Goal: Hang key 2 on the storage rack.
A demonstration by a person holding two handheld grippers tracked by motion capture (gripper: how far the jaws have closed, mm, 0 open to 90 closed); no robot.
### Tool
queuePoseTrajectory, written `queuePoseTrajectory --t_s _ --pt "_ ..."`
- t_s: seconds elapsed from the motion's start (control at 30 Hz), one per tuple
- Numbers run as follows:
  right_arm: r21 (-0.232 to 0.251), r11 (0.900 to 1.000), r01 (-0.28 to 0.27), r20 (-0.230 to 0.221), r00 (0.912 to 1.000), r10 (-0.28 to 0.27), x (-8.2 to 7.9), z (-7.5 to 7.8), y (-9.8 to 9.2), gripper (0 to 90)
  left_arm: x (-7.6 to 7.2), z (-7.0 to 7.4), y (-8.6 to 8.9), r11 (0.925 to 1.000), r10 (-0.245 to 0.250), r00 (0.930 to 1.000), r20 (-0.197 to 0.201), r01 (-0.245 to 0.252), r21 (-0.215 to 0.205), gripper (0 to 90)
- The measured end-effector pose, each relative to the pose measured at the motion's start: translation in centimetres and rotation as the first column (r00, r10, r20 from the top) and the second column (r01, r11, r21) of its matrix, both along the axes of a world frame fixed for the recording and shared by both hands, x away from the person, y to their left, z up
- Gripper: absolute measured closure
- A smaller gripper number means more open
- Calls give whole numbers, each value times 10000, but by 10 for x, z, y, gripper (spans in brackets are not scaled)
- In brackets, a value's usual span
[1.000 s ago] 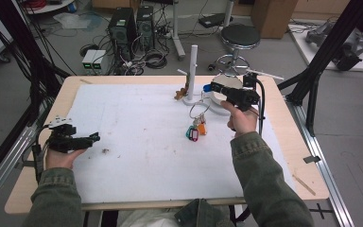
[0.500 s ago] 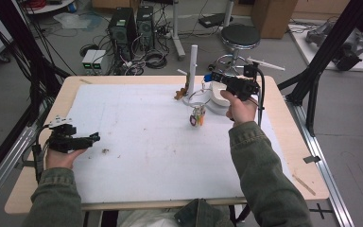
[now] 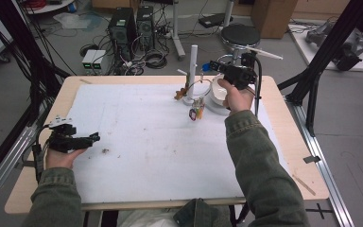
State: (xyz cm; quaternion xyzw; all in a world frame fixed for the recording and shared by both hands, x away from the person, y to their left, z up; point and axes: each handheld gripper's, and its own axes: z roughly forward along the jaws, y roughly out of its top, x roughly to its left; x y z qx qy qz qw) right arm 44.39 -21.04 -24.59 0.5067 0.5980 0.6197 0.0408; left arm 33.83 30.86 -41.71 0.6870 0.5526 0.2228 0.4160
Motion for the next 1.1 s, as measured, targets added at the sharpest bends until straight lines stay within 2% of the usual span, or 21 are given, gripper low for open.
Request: queuePoseTrajectory --t_s 0.5,0.6,0.77,0.87,0.93,1.0,1.1 --pt "55 9991 428 81 9991 -428 24 12 18 876 2 -1 1 10000 54 9999 -143 -54 45 22" --pt "403 9982 454 54 9989 -457 28 14 20 876 2 -1 1 10000 44 9999 -135 -43 65 22" --pt "333 9975 622 42 9980 -624 35 17 25 876 2 -1 1 10000 82 9999 -131 -82 29 23" --pt "-74 9979 648 338 9973 -646 37 22 29 876 2 -2 1 9999 107 9999 -103 -107 -12 23" --pt "56 9980 627 350 9974 -629 39 24 31 876 2 -1 1 9999 108 9999 -113 -108 -21 23" --pt "-88 9976 682 391 9969 -678 41 26 34 876 3 -2 1 9999 119 9999 -106 -120 -53 22" --pt "-36 9972 744 342 9967 -742 44 25 37 876 3 -2 2 9999 100 9999 -122 -101 -65 23"
